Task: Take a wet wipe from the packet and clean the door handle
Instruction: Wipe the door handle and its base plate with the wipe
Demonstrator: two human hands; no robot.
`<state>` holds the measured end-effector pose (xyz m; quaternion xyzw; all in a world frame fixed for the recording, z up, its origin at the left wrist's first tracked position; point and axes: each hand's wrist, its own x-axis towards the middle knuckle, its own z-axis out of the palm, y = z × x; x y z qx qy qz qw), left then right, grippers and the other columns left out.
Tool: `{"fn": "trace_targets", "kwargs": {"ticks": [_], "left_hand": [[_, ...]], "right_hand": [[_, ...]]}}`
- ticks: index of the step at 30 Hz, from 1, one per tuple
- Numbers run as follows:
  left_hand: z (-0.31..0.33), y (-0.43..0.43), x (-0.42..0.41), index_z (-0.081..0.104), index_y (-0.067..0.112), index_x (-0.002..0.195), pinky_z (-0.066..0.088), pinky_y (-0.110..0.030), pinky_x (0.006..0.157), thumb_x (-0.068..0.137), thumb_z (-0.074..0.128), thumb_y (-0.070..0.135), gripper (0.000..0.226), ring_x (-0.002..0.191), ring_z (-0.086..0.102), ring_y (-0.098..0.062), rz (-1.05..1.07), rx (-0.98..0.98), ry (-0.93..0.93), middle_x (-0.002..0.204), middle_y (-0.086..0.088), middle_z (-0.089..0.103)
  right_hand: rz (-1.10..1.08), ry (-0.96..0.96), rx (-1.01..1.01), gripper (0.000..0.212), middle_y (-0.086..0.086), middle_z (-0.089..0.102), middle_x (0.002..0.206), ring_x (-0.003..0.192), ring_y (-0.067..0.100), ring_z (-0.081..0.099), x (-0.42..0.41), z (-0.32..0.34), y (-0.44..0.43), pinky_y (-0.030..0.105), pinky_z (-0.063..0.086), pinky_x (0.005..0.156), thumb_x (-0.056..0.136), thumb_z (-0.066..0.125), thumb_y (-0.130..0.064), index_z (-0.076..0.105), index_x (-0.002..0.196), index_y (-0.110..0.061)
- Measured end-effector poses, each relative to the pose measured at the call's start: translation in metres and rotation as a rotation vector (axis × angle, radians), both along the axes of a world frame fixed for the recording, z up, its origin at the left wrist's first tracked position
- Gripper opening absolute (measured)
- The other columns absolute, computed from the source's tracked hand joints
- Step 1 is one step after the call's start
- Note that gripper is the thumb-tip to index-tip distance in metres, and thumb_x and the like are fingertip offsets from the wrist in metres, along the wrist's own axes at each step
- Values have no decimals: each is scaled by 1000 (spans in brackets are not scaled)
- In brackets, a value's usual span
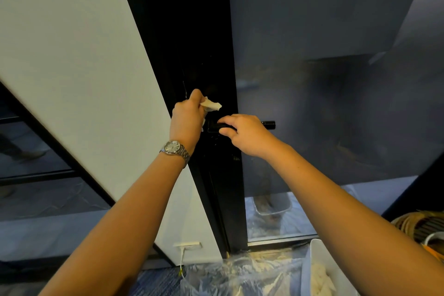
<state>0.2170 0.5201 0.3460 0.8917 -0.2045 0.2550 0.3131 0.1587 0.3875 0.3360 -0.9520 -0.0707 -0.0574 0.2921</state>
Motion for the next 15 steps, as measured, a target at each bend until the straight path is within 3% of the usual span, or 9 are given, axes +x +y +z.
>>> {"fn": "trace_targets", "kwargs": {"ticks": [3, 6, 9, 10, 15], "left_hand": [[-10, 4, -4, 53, -2, 106, 44, -34, 56, 94, 41, 6, 19, 64, 55, -29, 32, -40, 92, 83, -23, 60], [-29, 7, -7, 55, -4, 92, 49, -35, 56, 90, 47, 4, 11, 64, 60, -31, 34, -4, 280, 77, -19, 62], [-41, 11, -8, 61, -4, 80, 40, -9, 46, 88, 56, 9, 17, 50, 50, -15, 5, -26, 364, 59, -1, 54], [-42, 12, -10, 63, -2, 78, 37, -6, 42, 88, 57, 11, 17, 47, 44, -9, -3, -50, 367, 55, 3, 48], [-45, 12, -14, 64, 8, 79, 34, -8, 45, 84, 62, 17, 10, 57, 45, -8, -67, -52, 513, 63, 2, 51]], "right_hand": [[16, 6, -30, 37, 8, 55, 130, 120, 25, 49, 0, 1, -2, 38, 35, 104, 98, 44, -26, 49, 134, -17], [33, 28, -60, 38, 8, 55, 129, 118, 27, 50, -2, 5, -3, 40, 39, 102, 98, 43, -27, 47, 135, -18], [27, -11, -120, 38, 8, 55, 129, 117, 27, 50, -5, 5, -2, 39, 40, 99, 99, 42, -27, 46, 135, -18], [21, -39, -143, 38, 7, 55, 129, 117, 26, 50, -6, 4, -2, 38, 39, 99, 99, 41, -26, 45, 136, -17], [-13, -169, -206, 40, 6, 53, 131, 121, 24, 45, -7, -5, 1, 34, 30, 103, 99, 42, -25, 43, 138, -16]]}}
